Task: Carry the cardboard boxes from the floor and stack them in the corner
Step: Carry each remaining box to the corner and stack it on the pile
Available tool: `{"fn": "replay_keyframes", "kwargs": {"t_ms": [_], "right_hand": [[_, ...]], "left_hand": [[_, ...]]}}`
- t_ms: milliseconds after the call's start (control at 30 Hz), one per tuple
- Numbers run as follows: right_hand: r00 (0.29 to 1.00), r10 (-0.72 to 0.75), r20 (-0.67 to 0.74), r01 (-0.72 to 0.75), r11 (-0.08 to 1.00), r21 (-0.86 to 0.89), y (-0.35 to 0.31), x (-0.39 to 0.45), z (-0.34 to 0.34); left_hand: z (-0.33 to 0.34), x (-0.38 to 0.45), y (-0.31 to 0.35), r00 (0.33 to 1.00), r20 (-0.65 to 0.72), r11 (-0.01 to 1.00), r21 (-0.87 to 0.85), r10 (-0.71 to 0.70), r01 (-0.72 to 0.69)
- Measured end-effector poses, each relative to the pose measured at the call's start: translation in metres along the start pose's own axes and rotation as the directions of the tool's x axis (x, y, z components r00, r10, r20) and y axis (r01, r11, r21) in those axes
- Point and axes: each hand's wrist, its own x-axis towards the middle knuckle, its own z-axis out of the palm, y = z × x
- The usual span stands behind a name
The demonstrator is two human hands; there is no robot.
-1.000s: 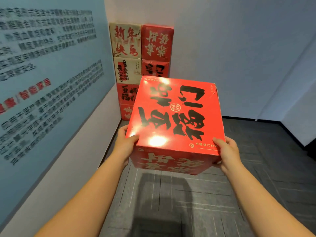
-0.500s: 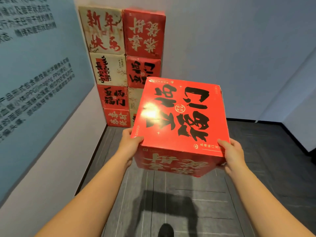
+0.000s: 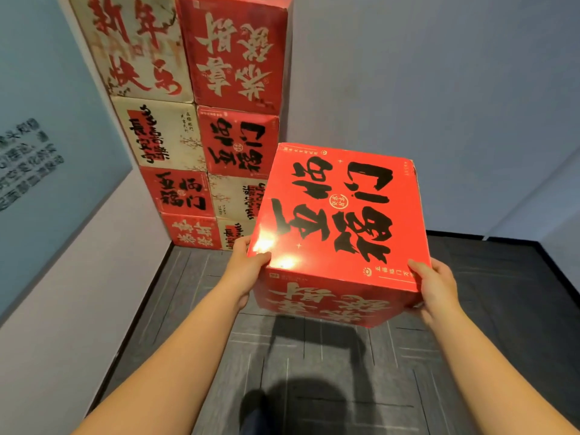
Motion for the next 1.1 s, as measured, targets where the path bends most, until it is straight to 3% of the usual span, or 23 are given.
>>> {"fn": "replay_keyframes", "kwargs": {"t_ms": [700, 933, 1100], "right_hand": [[0.996, 0.082, -0.046, -0.084, 0.995, -0.060, -0.077, 0.329, 0.139], [0.988, 0.149, 0.042, -0.143, 0.982, -0.119, -0.075, 0.458, 0.174], [0.973, 0.182, 0.142, -0.144, 0.959, -0.244, -0.071, 0.546, 0.205]], "left_hand": [[0.116, 0.336, 0.098, 0.994, 0.026, 0.992, 0.072, -0.108, 0.106], [0.159, 0.435, 0.086, 0.972, -0.078, 0.972, 0.053, -0.222, 0.227], [0.186, 0.497, 0.072, 0.914, -0.231, 0.942, -0.042, -0.334, 0.334]]}}
